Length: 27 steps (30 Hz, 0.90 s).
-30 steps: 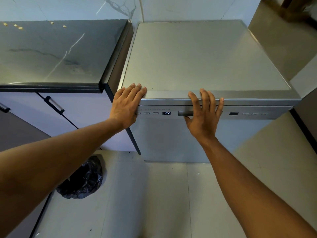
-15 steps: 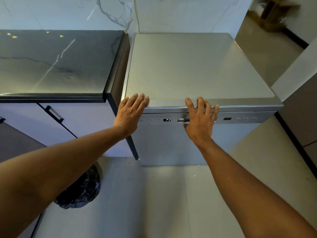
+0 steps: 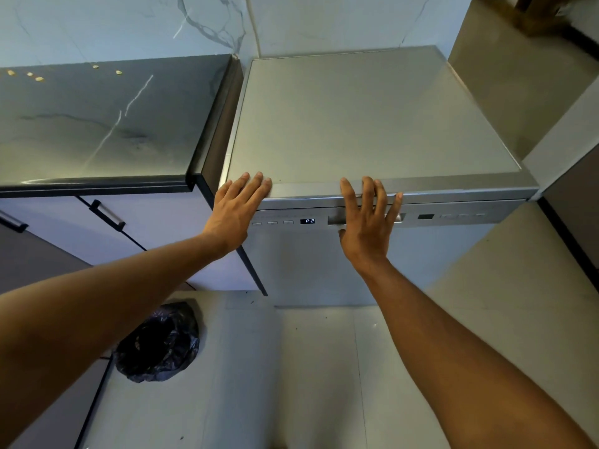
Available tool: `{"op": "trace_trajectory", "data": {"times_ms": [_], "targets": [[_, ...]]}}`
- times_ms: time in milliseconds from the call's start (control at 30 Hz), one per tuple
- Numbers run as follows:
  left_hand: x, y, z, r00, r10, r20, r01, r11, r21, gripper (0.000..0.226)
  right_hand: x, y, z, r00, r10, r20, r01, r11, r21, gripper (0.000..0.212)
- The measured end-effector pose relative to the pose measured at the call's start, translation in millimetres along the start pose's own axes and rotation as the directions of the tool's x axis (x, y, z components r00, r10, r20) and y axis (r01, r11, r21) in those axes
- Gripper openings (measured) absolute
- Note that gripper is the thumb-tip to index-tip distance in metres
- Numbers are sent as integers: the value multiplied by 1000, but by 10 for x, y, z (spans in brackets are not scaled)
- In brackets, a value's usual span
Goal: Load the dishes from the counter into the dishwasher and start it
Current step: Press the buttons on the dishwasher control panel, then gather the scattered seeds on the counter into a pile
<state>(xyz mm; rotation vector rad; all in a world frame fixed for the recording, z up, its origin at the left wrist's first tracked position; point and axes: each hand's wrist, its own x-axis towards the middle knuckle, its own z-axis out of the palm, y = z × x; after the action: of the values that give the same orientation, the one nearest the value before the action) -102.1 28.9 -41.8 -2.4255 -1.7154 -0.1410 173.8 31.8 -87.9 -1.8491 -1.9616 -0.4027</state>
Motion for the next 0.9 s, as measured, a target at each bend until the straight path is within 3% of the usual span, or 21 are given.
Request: {"op": "trace_trajectory", "data": {"times_ms": [333, 567, 767, 900], "targets": [[8, 12, 82, 1000, -13, 7, 13, 1000, -2, 124, 19, 22, 115, 1000, 15, 1, -15, 1000, -5, 114], [-4, 5, 63, 1000, 0, -31, -2, 999, -51, 117, 21, -11, 19, 999, 9, 48, -9, 1000, 1, 109], [10, -43, 119, 999, 42, -22, -44, 996, -74, 114, 55, -133, -157, 983, 110, 146, -103, 993, -51, 104], [33, -94, -66, 999, 37, 15, -34, 982, -186, 100, 186, -326, -395, 943, 213, 255, -202, 977, -68, 99]]}}
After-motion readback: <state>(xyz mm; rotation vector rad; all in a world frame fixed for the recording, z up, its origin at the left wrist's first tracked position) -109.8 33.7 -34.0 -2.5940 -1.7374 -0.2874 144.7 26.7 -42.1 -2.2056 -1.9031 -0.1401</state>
